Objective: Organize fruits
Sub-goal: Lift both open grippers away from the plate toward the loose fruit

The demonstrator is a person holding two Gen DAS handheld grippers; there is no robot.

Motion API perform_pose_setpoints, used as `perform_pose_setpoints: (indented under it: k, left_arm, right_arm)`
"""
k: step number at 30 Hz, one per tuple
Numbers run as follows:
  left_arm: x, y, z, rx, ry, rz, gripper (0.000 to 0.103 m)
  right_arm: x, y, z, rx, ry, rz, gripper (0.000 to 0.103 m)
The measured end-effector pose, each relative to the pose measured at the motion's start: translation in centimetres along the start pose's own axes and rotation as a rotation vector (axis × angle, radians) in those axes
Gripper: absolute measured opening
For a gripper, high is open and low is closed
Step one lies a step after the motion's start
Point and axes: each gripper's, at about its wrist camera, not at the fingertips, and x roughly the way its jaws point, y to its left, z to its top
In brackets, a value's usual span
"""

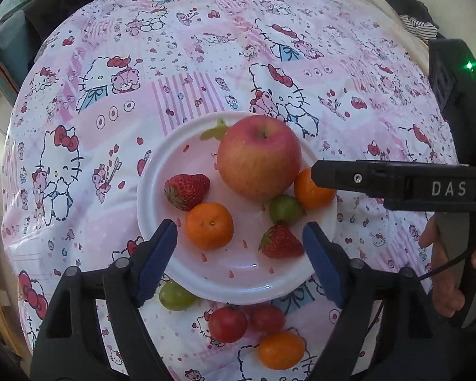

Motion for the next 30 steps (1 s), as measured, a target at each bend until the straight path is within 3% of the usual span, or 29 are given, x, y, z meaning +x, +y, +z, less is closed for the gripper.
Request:
perform_pose_setpoints:
  k: [9,19,25,30]
  left_arm:
    - [-2.5,1.6,-0.3,-0.059,-0.076,0.014,0.079]
    - [-6.9,4.9,-2.2,-0.139,-0.217,0.156,0.079]
    - [-8.9,6.2,-4.7,-0.175,-0.249,0.211,0.079]
    - [-10.1,6.3,-6.5,-0.161,-0.271,0.182,0.079]
  right_arm:
    - [-2.4,1.2,-0.6,-0.030,-0.082,0.003,0.086]
    - [-7.2,4.2,-4.0,-0.146,-0.274,-0.024,0.086]
    - [-8.2,4.5,-7.0,-0.145,-0.269,0.003,0.086]
    - [-8.4,4.8,-9.4,-0.159,-0.265,-0.006,0.086]
